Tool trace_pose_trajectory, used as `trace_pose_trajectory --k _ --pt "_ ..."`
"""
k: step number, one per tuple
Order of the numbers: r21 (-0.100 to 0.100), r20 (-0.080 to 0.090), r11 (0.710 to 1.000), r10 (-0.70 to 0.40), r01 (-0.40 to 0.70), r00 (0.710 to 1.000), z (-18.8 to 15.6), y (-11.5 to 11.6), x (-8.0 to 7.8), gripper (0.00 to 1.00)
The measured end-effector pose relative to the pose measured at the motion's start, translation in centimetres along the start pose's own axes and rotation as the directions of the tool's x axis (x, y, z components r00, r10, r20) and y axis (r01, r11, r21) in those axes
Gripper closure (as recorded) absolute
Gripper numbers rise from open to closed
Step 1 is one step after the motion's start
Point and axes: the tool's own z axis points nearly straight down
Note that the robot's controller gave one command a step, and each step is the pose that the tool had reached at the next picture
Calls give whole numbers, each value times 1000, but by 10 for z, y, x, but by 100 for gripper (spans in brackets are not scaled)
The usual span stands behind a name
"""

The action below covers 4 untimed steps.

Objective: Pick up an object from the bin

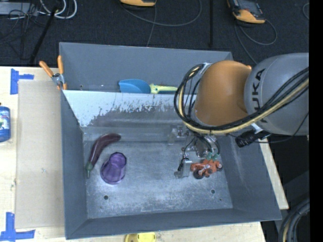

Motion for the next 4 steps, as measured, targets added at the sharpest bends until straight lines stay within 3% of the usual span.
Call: trace_pose_trajectory --k 1,2,3,4 --pt "0 8 1000 1 -1 1000 -5 0 -1 0" --pt "0 9 999 -53 53 999 12 -41 12 0" --pt "3 9 989 -149 149 989 21 -55 -16 0" --pt "2 9 950 -313 313 950 26 -85 9 0"
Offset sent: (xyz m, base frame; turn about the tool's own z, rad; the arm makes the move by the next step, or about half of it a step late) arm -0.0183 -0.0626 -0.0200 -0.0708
